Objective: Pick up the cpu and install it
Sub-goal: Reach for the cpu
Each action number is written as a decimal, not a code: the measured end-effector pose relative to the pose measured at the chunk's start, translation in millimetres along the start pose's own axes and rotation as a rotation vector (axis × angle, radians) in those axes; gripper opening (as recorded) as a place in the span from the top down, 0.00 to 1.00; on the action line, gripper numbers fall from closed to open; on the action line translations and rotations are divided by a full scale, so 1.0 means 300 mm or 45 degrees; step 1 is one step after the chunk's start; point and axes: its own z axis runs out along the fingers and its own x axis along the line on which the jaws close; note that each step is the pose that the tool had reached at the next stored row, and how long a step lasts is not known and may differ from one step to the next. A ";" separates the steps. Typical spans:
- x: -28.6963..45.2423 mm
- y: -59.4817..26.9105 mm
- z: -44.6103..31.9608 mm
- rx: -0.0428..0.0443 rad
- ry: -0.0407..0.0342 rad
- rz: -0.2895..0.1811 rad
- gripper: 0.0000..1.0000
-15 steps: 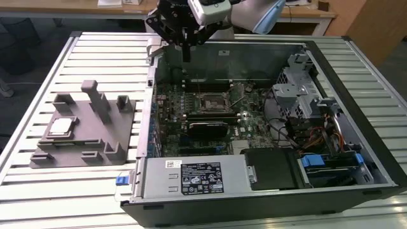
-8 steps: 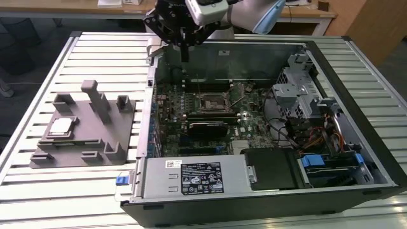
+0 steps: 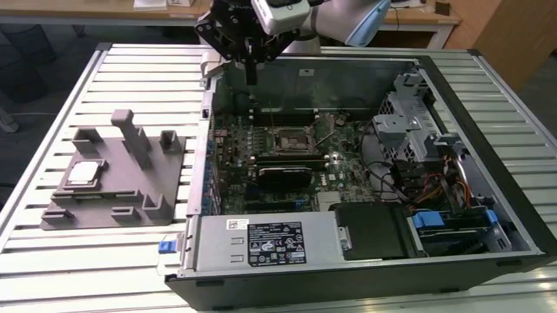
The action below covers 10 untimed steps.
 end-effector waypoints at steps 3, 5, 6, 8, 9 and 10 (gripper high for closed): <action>0.003 0.000 0.000 0.000 0.0000 0.000 0.89; 0.004 0.000 0.000 0.000 0.0001 0.000 0.89; 0.005 0.000 0.000 0.000 0.0000 0.000 0.89; 0.006 0.000 0.000 0.000 0.0000 0.000 0.89; 0.007 -0.001 0.000 0.000 0.0000 0.000 0.89; 0.007 -0.001 0.000 0.000 0.0000 0.000 0.89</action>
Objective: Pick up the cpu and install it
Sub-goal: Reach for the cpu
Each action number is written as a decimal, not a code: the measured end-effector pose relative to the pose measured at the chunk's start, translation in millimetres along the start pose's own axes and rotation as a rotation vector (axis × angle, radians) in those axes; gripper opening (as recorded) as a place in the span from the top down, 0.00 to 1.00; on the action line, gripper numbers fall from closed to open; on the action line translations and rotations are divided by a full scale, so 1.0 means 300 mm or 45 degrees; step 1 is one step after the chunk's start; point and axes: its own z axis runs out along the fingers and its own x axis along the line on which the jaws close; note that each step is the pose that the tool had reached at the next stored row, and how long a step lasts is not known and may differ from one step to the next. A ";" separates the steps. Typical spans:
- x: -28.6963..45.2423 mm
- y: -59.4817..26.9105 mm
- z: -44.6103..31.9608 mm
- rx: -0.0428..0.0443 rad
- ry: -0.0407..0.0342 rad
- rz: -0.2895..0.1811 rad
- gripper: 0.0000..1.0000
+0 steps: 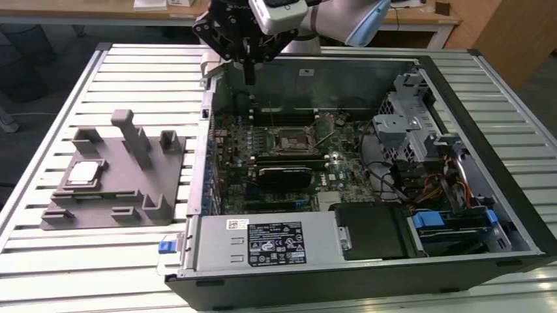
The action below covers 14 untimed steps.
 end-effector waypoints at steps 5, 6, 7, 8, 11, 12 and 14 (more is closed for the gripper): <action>0.004 0.000 0.000 0.000 0.0000 0.000 0.89; 0.005 0.000 0.000 0.000 0.0000 0.000 0.89; 0.005 0.000 0.000 0.000 0.0000 0.000 0.89; 0.006 0.000 0.000 0.000 0.0000 0.000 0.89; 0.010 -0.001 0.000 0.000 0.0000 0.000 0.89; 0.011 -0.001 0.000 0.000 0.0000 0.000 0.89; 0.014 -0.001 0.000 0.000 0.0000 0.000 0.89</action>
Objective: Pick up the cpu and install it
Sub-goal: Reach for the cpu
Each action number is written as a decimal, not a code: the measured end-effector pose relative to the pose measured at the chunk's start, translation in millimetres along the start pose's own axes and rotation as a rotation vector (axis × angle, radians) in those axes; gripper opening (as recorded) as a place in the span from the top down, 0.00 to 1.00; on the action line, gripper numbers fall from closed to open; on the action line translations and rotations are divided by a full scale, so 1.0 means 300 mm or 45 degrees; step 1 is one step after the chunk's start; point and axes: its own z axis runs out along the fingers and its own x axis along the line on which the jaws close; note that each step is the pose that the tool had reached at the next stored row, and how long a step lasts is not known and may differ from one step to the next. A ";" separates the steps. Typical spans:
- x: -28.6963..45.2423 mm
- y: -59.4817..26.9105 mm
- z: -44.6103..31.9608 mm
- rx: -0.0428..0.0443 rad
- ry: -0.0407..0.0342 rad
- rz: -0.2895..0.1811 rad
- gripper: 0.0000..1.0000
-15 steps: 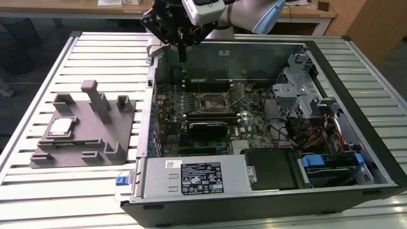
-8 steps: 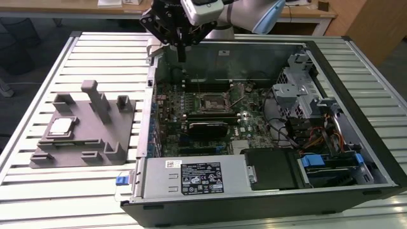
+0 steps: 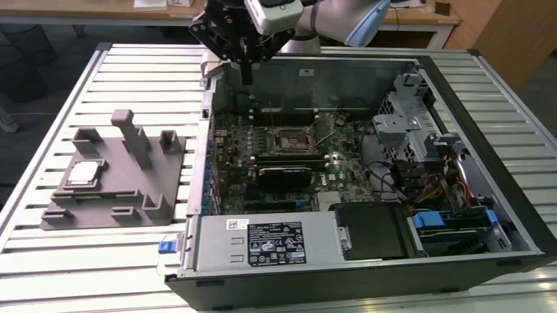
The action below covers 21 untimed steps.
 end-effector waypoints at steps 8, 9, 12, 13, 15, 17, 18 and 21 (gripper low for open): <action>0.011 -0.001 0.000 0.000 0.0000 0.000 0.89; 0.012 -0.001 0.000 0.000 0.0000 0.000 0.89; 0.016 -0.001 0.000 0.000 0.0000 0.000 0.89; 0.017 -0.001 0.000 0.000 0.0000 0.000 0.89; 0.020 -0.002 0.000 0.000 0.0000 0.000 0.89; 0.022 -0.002 0.000 0.000 0.0000 0.000 0.89; 0.024 -0.002 0.000 0.000 0.0000 0.000 0.89; 0.027 -0.002 0.000 0.000 0.0000 0.000 0.89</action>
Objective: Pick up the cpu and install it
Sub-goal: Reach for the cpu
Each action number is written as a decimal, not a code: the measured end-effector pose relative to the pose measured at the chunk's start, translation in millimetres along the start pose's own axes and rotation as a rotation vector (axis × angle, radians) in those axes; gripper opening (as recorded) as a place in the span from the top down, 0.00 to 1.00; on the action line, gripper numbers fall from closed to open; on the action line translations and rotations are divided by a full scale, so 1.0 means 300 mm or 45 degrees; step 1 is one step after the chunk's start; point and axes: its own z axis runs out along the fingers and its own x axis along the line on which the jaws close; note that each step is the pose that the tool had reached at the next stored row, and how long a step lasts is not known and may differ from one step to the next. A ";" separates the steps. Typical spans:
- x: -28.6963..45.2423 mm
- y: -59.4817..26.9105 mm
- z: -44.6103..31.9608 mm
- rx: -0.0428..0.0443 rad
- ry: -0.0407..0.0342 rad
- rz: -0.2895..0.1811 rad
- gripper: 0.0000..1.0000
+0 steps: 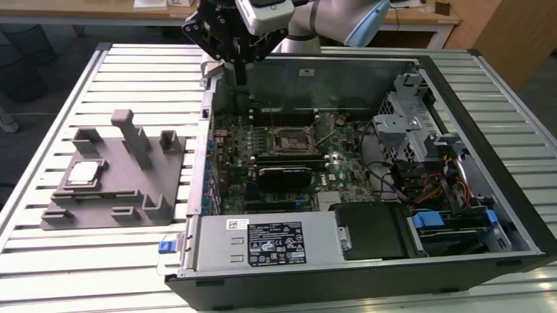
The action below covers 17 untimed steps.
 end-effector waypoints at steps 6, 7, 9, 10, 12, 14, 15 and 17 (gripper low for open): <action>0.007 -0.001 0.000 0.000 0.0000 0.000 0.89; 0.008 -0.001 0.000 0.000 0.0000 0.000 0.89; 0.011 -0.001 0.000 0.000 0.0000 0.000 0.89; 0.013 -0.001 0.000 0.000 0.0000 0.000 0.89; 0.019 -0.002 0.000 0.000 0.0000 0.000 0.89; 0.026 -0.002 0.000 0.000 -0.0001 0.000 0.89; 0.030 -0.002 0.000 0.000 -0.0001 0.000 0.89; 0.041 -0.003 0.000 0.000 -0.0001 0.000 0.89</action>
